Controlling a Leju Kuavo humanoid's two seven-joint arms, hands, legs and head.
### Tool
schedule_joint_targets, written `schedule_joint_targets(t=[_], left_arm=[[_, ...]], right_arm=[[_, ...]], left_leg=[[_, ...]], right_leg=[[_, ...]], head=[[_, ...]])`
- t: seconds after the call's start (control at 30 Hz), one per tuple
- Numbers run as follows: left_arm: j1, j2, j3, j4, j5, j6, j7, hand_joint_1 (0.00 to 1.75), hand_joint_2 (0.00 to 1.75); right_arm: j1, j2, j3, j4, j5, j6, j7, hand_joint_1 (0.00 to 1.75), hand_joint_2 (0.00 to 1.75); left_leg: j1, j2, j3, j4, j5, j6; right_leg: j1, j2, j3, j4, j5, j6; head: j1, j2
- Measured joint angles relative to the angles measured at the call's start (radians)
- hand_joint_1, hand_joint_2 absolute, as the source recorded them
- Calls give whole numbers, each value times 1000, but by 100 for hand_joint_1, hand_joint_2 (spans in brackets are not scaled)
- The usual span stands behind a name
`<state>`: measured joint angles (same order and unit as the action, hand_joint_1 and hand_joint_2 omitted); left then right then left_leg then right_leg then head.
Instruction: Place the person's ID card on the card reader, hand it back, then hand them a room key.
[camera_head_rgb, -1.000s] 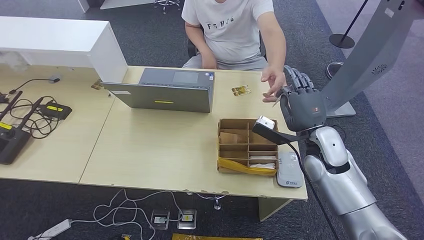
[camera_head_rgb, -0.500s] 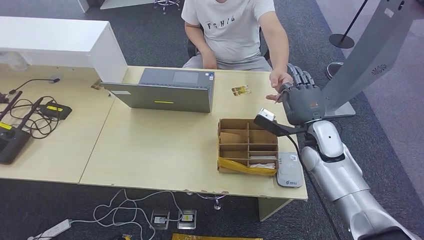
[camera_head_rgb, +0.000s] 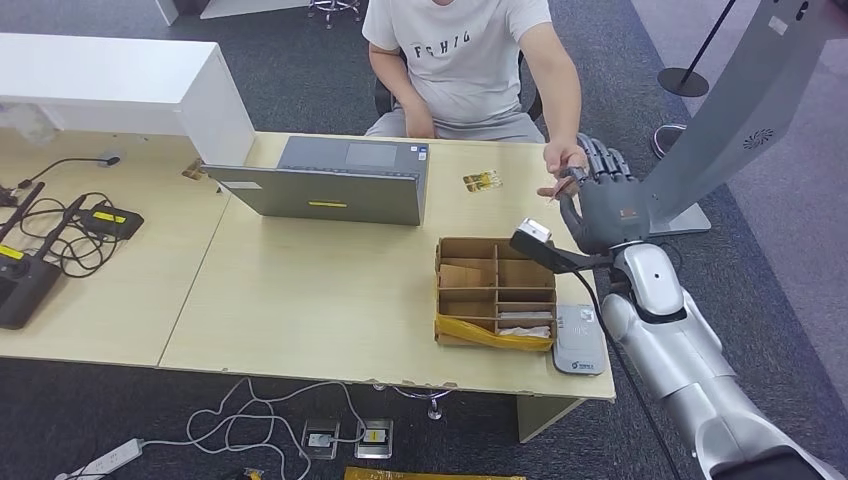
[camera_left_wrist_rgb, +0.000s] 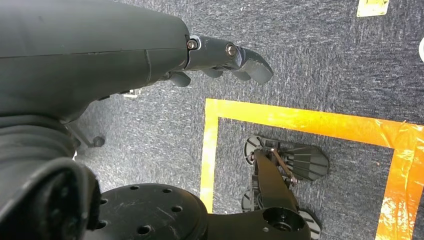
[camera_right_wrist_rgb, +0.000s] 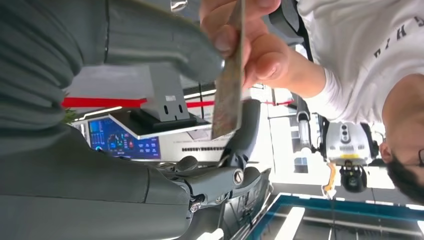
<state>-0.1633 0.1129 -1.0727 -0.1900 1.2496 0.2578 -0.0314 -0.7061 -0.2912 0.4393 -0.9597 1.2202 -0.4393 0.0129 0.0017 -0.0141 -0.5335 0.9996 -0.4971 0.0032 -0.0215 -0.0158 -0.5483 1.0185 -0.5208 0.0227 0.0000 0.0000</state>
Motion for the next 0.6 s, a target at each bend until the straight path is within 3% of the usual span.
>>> schedule_joint_targets(t=[0.27, 0.6], left_arm=[[0, 1, 0, 0, -7, -8, 0, 0, 0], [1, 3, -1, 0, -10, -17, 0, 0, 0]], right_arm=[[-9, -3, -3, 35, 12, -53, -30, 0, 175], [-34, -46, -15, 65, -4, -79, -55, 0, 175]], left_leg=[[0, 0, 0, 0, 0, 0], [0, 0, 1, 0, 0, 0]], right_leg=[[0, 0, 0, 0, 0, 0], [0, 0, 0, 0, 0, 0]], head=[[0, 0], [0, 0]])
